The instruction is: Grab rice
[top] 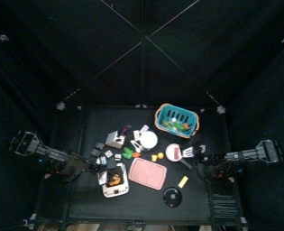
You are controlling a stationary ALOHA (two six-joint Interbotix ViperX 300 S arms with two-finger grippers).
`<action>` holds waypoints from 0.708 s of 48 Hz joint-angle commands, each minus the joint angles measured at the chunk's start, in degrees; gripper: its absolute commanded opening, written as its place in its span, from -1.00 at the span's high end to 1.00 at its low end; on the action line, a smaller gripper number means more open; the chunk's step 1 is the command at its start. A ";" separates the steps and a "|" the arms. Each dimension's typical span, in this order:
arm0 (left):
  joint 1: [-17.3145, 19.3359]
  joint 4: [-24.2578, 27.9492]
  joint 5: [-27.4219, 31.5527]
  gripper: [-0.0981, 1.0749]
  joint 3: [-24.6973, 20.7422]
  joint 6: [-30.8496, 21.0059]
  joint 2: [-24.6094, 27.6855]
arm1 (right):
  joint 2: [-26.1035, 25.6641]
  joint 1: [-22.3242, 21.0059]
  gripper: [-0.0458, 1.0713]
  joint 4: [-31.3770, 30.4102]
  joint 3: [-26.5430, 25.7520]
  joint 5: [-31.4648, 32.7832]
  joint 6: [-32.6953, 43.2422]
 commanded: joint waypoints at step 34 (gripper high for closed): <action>10.72 9.93 -14.59 -0.91 2.81 0.35 -13.01 | 0.53 -0.09 -0.95 -10.02 -9.14 -3.78 -0.35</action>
